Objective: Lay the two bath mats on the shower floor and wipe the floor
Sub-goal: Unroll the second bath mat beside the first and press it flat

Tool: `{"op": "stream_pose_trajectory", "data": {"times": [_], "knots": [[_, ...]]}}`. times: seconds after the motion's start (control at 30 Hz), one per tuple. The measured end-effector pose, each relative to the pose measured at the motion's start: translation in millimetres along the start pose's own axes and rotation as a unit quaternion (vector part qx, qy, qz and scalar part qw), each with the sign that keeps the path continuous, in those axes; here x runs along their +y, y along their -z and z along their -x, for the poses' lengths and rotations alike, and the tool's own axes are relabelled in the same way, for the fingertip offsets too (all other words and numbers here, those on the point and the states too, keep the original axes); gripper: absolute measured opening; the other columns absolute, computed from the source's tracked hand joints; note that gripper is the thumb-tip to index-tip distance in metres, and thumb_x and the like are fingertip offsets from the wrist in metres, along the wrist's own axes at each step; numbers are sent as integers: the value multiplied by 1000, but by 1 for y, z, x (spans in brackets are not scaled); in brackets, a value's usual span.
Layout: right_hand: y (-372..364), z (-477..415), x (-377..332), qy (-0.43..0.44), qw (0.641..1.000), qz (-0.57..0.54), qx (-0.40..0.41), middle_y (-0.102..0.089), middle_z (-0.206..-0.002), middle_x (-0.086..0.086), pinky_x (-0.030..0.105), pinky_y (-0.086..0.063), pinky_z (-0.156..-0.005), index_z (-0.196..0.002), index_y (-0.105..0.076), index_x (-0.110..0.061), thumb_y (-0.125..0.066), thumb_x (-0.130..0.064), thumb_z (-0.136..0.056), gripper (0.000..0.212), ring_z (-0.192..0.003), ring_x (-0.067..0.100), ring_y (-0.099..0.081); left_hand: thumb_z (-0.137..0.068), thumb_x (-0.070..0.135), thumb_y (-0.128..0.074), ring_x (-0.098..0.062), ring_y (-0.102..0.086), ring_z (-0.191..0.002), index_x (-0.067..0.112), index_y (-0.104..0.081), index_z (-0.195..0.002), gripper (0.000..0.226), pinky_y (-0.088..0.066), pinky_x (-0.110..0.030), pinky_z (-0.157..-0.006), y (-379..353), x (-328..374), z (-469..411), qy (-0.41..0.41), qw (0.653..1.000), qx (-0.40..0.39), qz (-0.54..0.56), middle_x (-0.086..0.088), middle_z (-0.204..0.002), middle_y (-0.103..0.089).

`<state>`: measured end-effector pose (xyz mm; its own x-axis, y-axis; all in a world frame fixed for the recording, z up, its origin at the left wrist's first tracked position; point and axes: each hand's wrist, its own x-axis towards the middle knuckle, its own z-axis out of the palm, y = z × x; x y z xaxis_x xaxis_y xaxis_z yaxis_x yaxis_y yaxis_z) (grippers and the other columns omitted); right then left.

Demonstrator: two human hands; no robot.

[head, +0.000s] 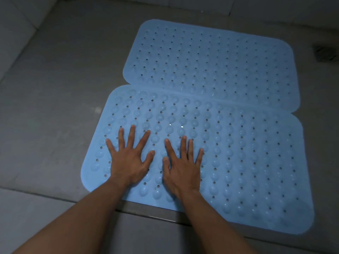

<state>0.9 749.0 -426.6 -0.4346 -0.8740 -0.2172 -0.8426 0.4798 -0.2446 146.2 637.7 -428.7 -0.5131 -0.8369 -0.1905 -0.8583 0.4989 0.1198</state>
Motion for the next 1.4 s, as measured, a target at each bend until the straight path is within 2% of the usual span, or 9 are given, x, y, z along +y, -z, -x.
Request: {"op": "stream_pose_trajectory", "data": {"times": [0.1,0.2,0.3,0.5,0.63,0.77,0.9,1.2,1.4], "knots": [[12,0,4,19,998,-42,-46,25,-162,6,54,19,-118,-156,8,-41,-18,-52,-103,60,-148,23,28,-91,74,-7,-29,26,-149,53,13,-150,66,11,-69,-112,6,1,-1,7,999,-40,5,4,-164,23],[33,3,24,57,983,-167,-56,15,-165,5,41,15,-122,-160,-3,-30,-31,-36,-105,62,-151,19,19,-91,72,0,-35,26,-147,49,23,-149,66,14,-71,-110,12,11,-1,18,997,-61,-33,-1,-162,26],[52,11,65,64,982,-175,-25,8,-167,6,32,13,-122,-160,-8,-23,-35,-28,-104,62,-152,17,13,-92,74,-1,-37,25,-147,46,24,-149,68,15,-71,-110,12,38,6,2,998,-47,-33,-5,-162,25],[71,27,162,-9,999,-42,-18,8,-167,10,48,6,-123,-160,-5,-23,-33,-30,-103,63,-153,25,10,-93,75,-4,-33,34,-144,44,25,-149,71,16,-71,-109,-8,139,10,-81,995,-61,-9,-7,-159,32],[73,36,218,-81,997,-5,-10,12,-166,6,53,9,-122,-159,5,-28,-17,-41,-105,60,-152,23,15,-96,71,-5,-33,32,-145,44,19,-152,67,14,-72,-109,-18,205,5,-148,988,-34,-2,-7,-162,27],[62,46,248,-117,993,17,-3,13,-166,4,57,8,-120,-158,10,-32,-5,-52,-102,61,-152,24,17,-96,69,-5,-37,30,-146,47,16,-152,63,12,-74,-108,-24,250,4,-156,987,-47,6,-5,-164,22],[52,48,252,-117,992,25,39,6,-166,2,55,4,-122,-159,3,-28,-12,-54,-102,65,-154,22,7,-94,75,-12,-38,27,-147,48,10,-153,68,12,-74,-108,-35,261,6,-124,992,-32,-8,-2,-165,18],[54,44,252,-122,992,14,42,-2,-167,7,57,-5,-121,-160,-6,-23,-25,-52,-102,67,-154,25,2,-92,78,-14,-38,15,-150,49,2,-154,71,1,-76,-110,-35,263,3,-115,992,-31,-32,-3,-167,10],[54,46,251,-122,991,19,41,-1,-167,8,58,-8,-121,-160,-6,-22,-24,-52,-102,68,-154,26,1,-93,77,-12,-38,18,-149,51,5,-153,68,2,-75,-110,-31,263,3,-115,992,-38,-25,-2,-166,13]]}}
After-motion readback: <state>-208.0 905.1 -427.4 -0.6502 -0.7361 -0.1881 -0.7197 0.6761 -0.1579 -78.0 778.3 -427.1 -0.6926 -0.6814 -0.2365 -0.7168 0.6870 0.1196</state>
